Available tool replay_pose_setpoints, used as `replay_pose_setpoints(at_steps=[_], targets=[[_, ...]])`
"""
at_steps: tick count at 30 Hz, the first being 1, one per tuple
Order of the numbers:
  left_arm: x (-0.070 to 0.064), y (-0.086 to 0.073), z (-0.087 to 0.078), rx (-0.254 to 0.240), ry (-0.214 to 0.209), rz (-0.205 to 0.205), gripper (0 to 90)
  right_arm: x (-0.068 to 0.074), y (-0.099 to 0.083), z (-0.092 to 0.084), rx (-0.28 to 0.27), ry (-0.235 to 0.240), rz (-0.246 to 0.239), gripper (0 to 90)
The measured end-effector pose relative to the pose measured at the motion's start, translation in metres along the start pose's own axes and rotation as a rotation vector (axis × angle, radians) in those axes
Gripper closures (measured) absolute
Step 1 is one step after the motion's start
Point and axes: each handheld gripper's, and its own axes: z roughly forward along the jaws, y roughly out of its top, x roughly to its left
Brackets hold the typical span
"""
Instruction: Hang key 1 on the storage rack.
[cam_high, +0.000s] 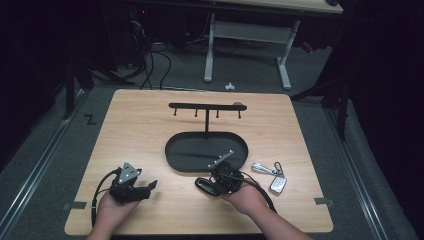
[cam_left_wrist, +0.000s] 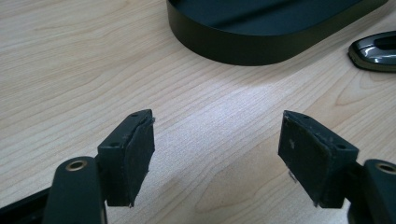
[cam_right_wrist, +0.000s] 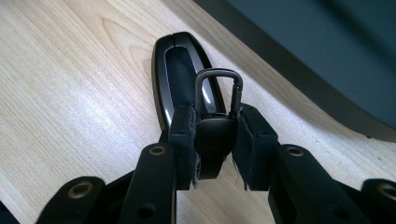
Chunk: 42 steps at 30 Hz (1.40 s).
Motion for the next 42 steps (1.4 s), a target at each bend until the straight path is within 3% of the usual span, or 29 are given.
replay_pose_setpoints(at_steps=[7, 25, 30, 42], targets=[[0.0, 0.0, -0.001, 0.001, 0.002, 0.006, 27.4, 0.001, 0.0, -0.006, -0.018, -0.002, -0.023, 70.1], [0.002, 0.0, -0.001, -0.009, 0.015, 0.001, 27.3, 0.0, 0.017, -0.044, -0.221, -0.019, -0.012, 70.3], [0.003, -0.001, -0.002, -0.013, 0.014, -0.007, 27.3, -0.001, 0.02, -0.052, -0.255, -0.029, -0.01, 70.3], [0.003, -0.001, -0.003, -0.017, 0.014, -0.01, 27.3, -0.004, 0.019, -0.072, -0.242, -0.066, -0.023, 70.3]])
